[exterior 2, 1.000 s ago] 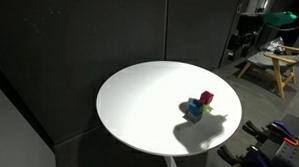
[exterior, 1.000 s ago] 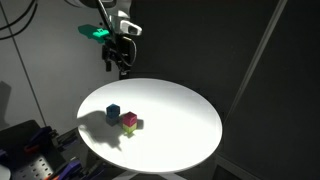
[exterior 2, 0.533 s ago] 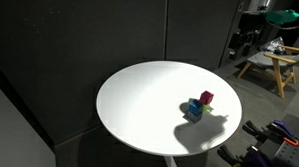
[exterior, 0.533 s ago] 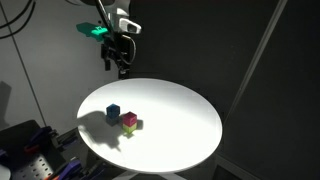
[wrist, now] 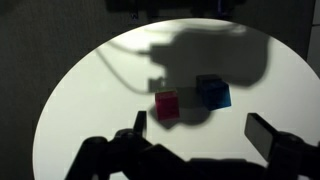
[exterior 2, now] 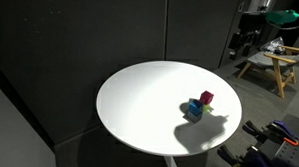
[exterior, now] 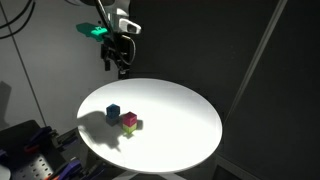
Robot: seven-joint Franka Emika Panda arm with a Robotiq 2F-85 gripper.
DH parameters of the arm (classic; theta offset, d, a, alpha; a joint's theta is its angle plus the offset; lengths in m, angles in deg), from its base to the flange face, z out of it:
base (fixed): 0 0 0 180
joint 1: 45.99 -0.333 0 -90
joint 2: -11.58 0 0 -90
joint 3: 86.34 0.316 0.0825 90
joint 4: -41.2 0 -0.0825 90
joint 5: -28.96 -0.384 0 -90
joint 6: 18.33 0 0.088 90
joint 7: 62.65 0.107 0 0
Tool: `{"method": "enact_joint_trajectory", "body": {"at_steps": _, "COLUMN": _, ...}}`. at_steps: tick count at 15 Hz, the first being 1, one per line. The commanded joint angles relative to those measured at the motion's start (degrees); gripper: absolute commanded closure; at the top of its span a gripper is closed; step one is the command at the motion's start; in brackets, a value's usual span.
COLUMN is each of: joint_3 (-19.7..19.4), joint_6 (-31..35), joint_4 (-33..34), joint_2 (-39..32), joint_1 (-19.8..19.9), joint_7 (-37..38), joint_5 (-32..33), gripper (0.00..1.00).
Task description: Put the pink block on top the yellow block
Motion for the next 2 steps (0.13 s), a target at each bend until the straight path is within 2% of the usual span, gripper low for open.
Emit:
{"method": "enact_joint_trajectory", "body": {"at_steps": 1, "joint_3": 0.28, "joint_6": -0.10, "joint_4": 0.06, "joint_2": -0.01, "joint_1": 0.31, "joint_7": -0.09, "joint_5": -0.10, "gripper": 0.00}}
{"method": "enact_joint_trajectory", "body": {"at_steps": 2, "joint_3": 0.28, "joint_6": -0.10, "joint_4": 0.05, "joint_2": -0.01, "joint_1": 0.31, "joint_7": -0.09, "joint_5": -0.10, "gripper": 0.00}}
